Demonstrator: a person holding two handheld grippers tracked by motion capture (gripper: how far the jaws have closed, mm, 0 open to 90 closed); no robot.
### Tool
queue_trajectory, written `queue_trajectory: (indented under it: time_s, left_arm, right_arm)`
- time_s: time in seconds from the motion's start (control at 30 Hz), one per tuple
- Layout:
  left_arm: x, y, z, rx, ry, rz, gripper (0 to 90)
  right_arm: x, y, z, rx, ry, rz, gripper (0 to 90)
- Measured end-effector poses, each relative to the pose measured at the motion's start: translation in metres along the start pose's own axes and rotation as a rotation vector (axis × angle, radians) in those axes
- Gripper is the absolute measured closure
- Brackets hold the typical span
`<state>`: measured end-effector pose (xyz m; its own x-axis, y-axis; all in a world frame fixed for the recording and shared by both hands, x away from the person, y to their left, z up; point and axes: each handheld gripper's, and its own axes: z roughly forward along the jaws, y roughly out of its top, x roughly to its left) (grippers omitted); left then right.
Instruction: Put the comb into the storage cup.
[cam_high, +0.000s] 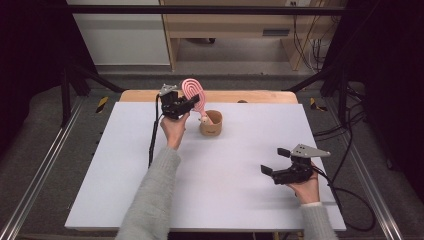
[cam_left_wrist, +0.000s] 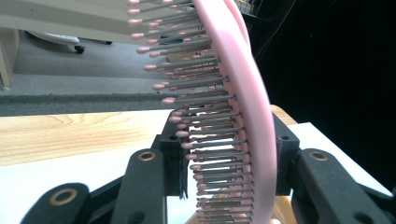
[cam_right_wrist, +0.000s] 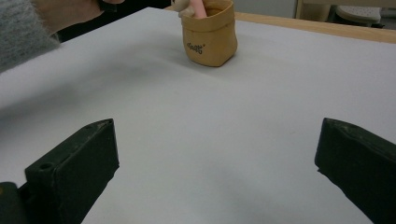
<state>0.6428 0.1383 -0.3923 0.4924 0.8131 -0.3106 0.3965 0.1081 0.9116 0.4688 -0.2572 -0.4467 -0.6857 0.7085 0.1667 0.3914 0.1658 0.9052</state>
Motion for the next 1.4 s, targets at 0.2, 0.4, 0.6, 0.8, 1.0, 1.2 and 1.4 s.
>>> queue_trajectory:
  time_s: [0.2,0.4,0.6,0.8,1.0,1.2,1.4]
  left_arm:
    - [-0.001,0.001,-0.002,0.012,0.006,0.023,54.5]
    - [0.001,0.002,-0.005,0.024,0.011,0.027,48.9]
    - [-0.001,0.004,-0.01,0.036,0.007,0.058,42.6]
    - [-0.003,0.006,-0.017,0.026,0.005,0.079,32.1]
    - [-0.008,0.012,-0.028,0.01,-0.004,0.102,26.0]
    - [-0.015,0.018,-0.04,0.004,-0.035,0.124,15.7]
    - [-0.02,0.022,-0.053,0.011,-0.048,0.153,6.3]
  right_arm:
    - [0.0,0.0,0.0,0.001,0.0,0.0,0.0]
    - [0.0,0.0,0.0,-0.001,0.0,0.0,0.0]
    - [0.0,0.0,0.0,0.0,0.0,0.0,0.0]
    - [0.001,0.001,0.0,-0.001,0.002,0.003,0.0]
    - [0.001,0.001,0.0,-0.002,0.001,0.002,0.0]
    - [0.001,0.001,-0.001,-0.004,0.0,0.004,0.0]
    - [0.001,0.001,-0.001,-0.007,0.0,0.004,0.0]
